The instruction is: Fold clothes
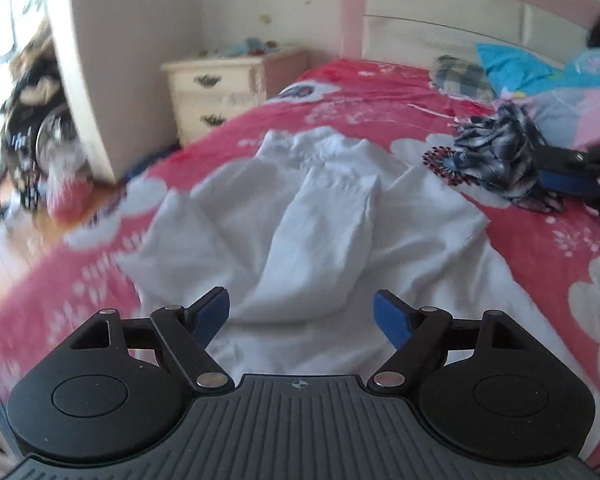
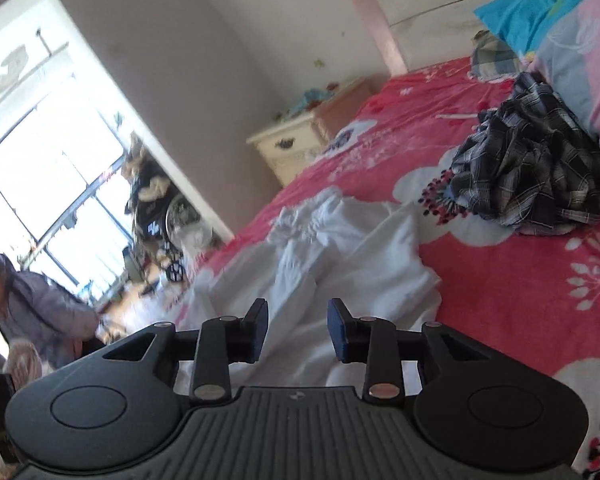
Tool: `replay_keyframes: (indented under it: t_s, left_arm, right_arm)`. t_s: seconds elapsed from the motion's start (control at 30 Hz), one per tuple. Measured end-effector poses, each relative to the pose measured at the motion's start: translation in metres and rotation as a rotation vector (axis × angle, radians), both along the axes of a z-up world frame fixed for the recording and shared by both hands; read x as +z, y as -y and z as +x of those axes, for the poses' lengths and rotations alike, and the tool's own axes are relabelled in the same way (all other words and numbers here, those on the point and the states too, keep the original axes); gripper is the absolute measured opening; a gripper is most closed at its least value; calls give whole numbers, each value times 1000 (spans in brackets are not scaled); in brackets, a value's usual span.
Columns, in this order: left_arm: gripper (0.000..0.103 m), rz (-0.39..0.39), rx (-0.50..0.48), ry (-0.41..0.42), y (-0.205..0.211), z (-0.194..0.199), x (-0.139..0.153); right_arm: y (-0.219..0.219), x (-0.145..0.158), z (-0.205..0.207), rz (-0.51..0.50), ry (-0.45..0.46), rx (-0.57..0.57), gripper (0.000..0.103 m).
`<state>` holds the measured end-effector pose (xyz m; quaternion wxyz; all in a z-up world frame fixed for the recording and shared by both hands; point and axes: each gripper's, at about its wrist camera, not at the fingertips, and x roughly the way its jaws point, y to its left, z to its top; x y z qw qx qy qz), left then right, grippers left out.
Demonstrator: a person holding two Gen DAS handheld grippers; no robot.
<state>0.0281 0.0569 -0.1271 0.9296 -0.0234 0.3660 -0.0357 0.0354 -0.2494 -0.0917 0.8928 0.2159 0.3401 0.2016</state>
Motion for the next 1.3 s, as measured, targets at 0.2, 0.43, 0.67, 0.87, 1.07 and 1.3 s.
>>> replay_keyframes:
  t_s: [0.2, 0.43, 0.67, 0.87, 1.07, 1.3]
  left_arm:
    - [80, -257, 225, -2, -42, -8, -8]
    - [71, -470, 311, 77, -83, 28, -22]
    - [52, -624, 328, 42, -102, 38, -68]
    - [50, -700, 284, 18, -102, 25, -91]
    - [50, -735, 288, 49, -105, 20, -94]
    - [50, -924, 445, 106, -141, 2, -99]
  right_arm:
    - [-36, 1, 56, 2, -171, 122, 41]
    - [-111, 6, 188, -167, -116, 272, 42]
    - [-179, -40, 277, -447, -245, 433, 52]
    - [-201, -54, 274, -634, -283, 537, 4]
    - [-188, 51, 204, -541, 78, 607, 3]
    - [-137, 98, 20, -784, 500, 940, 10]
